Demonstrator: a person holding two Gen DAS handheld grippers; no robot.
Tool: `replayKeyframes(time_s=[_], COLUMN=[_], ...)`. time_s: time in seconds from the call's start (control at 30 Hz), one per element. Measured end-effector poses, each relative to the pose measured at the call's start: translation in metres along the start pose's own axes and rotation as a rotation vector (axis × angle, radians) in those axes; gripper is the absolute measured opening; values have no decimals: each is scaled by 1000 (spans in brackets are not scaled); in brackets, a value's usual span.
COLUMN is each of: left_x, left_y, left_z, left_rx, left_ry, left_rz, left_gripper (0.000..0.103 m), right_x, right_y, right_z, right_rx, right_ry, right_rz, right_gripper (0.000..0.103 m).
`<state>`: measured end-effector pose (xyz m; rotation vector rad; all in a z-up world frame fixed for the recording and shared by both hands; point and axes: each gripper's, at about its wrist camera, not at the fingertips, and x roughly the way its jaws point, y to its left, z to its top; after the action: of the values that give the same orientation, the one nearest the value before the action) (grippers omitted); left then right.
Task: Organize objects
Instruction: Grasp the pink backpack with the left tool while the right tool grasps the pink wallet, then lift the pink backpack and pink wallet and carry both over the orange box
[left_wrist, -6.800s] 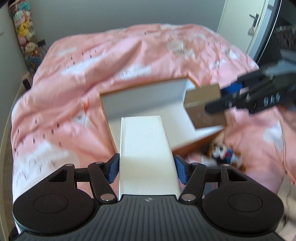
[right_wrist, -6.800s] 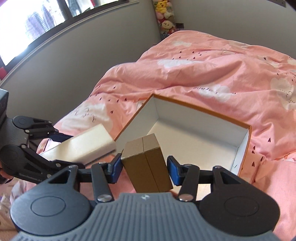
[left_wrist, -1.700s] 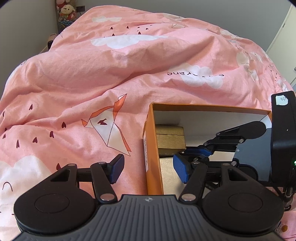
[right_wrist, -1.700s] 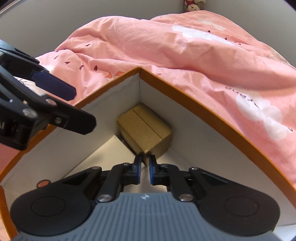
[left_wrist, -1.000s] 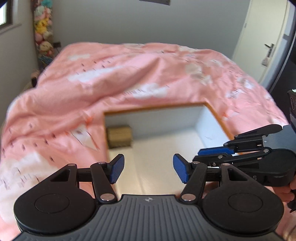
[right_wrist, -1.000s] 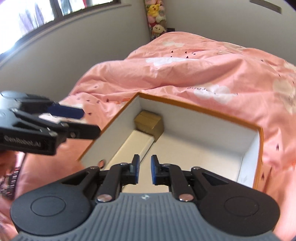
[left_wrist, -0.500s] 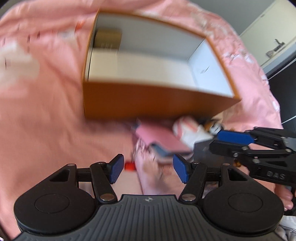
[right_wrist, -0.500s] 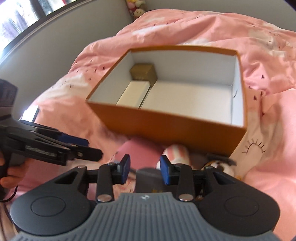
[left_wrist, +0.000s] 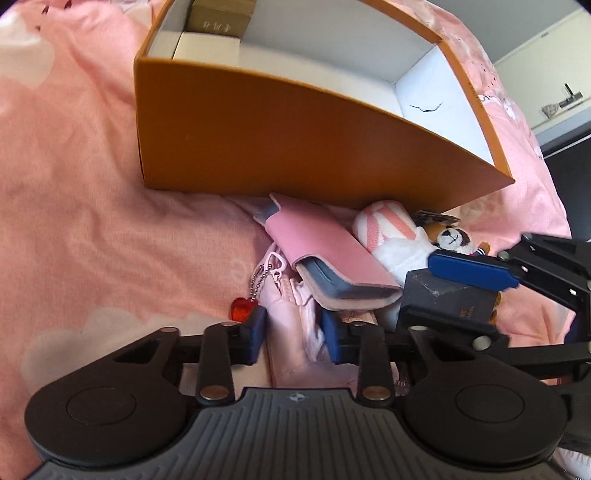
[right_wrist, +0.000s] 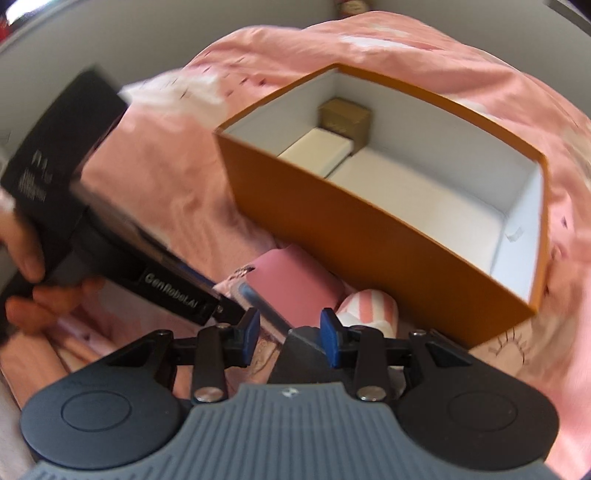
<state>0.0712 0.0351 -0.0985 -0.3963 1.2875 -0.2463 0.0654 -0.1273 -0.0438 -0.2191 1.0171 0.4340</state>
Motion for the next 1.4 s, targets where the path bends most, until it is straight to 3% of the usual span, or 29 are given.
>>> replayKeyframes(time_s=[0.23,0.4,0.7,0.87,1.0,1.1,1.23,1.4], left_x=[-18,-35,-32,-38,-47,-50,-42,-32], left_y=[3,3,-1,-2,-8,-9,0,4], left_z=[-7,-10,-3,-4,-2,1,8,13], left_rx=[6,23,33,38,70,84,49,37], left_ry=[-29,-67,-65,-89,-141,-169,-160,-181], left_rz=[17,61,98,92,148,201,172,127], left_gripper=[24,21,20,20,20,20,20,20], right_x=[18,36,51,44,30,27,33,46], right_y=[17,27,35,32,20,9,3,7], right_z=[11,14,27,31,33,38,46,56], right_rx=[-177,-242,-223,-183,-141,-92,-58,-57], right_ry=[63,95,89,104,120,149,202,243], right_rz=[38,20,12,18,-4,3,0,16], right_gripper=[45,45,46,31,22,22,33,32])
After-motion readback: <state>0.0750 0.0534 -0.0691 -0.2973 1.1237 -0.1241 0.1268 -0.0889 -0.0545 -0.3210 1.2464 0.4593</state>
